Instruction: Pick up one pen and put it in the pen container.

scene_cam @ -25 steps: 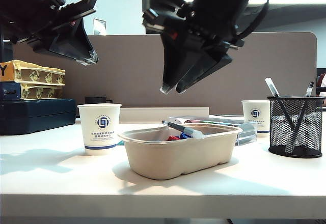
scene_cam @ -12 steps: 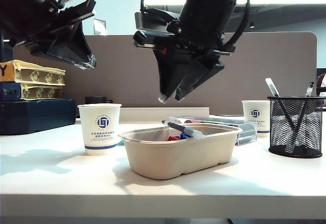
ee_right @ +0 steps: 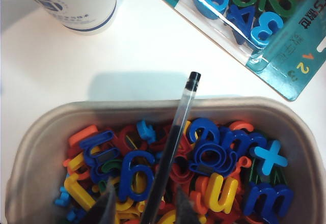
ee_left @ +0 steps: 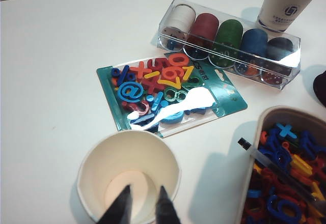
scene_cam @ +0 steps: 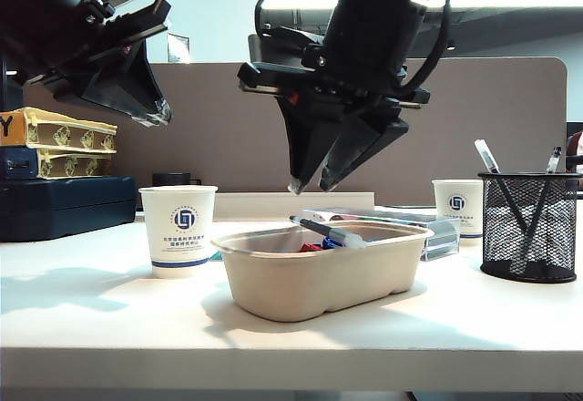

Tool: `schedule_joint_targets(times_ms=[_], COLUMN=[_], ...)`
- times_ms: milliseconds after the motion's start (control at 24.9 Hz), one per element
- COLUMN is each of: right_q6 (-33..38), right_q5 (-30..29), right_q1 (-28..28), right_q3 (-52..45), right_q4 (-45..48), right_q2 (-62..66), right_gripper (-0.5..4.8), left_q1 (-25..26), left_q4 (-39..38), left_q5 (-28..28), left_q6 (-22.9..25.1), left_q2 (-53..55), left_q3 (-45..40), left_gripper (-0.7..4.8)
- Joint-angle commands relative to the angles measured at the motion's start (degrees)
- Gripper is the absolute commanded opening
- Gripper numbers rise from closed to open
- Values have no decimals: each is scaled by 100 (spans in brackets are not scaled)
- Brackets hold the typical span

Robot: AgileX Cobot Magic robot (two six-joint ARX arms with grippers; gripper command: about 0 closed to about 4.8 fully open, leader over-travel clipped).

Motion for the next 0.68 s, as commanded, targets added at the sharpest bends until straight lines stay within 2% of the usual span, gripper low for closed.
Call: schedule_joint_targets(times_ms=[40, 682], right_q6=[96, 155], right_q5=[-20, -343], right_q1=[15, 22], right_q3=[31, 31], right_q4=[2, -302], right_q2=[-13, 348], right_gripper=[149, 149], left_q1=[11, 11], left_q4=[-50, -175], left_q5=[20, 20], left_q6=[0, 2], left_q2=[-17, -17], left_q3=[28, 28], left_gripper=[62, 62])
